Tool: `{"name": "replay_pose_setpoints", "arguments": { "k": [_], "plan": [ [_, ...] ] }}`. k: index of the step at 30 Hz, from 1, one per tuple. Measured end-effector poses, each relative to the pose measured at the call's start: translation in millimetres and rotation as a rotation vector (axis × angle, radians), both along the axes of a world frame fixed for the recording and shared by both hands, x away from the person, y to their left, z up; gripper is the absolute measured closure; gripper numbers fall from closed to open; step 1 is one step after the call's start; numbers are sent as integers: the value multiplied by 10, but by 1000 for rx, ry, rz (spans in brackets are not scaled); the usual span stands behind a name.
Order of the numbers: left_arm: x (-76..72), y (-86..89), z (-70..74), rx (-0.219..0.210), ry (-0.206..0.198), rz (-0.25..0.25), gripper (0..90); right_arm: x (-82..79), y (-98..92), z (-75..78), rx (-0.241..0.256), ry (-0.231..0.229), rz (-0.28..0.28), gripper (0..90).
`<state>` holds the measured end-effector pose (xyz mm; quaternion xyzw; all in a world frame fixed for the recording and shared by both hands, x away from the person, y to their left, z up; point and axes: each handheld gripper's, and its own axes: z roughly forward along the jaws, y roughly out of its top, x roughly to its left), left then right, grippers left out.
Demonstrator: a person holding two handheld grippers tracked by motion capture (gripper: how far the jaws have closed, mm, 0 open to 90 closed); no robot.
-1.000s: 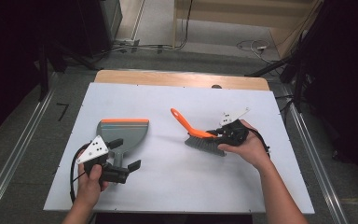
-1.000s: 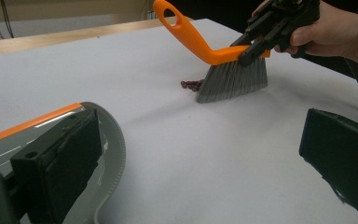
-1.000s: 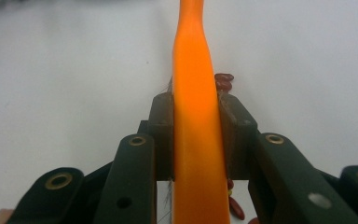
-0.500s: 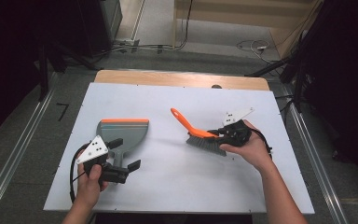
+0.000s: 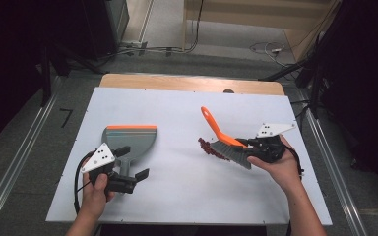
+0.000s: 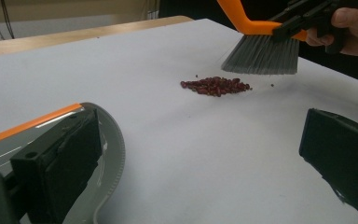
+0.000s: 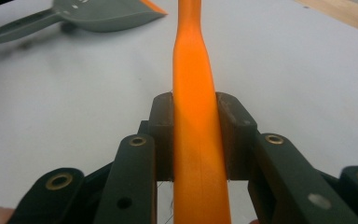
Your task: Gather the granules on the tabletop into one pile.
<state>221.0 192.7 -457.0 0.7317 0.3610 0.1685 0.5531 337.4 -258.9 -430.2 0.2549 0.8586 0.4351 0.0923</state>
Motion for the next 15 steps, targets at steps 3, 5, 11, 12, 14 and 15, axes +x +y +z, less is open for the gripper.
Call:
{"name": "replay_pose_setpoints", "arguments": {
  "k": [3, 5, 11, 12, 14, 15],
  "plan": [
    [-1, -8, 4, 4, -1, -1, 0, -47, -17, 4, 5, 18, -120, 687],
    [-6, -8, 10, 1, -4, 1, 0, -94, -38, 1, 31, 20, -240, 687],
    [-12, 17, 17, -4, -5, 5, 0, -351, -138, -164, 11, -21, -583, 688],
    [-11, 14, 18, -4, -6, 4, 0, -383, -134, -203, 6, -24, -627, 688],
    [-12, 3, 22, -3, -9, 1, 0, -433, -76, -279, -35, -59, -697, 689],
    [-16, -5, 28, -1, -10, -1, 0, -447, -39, -314, -53, -82, -723, 689]
  ]
}}
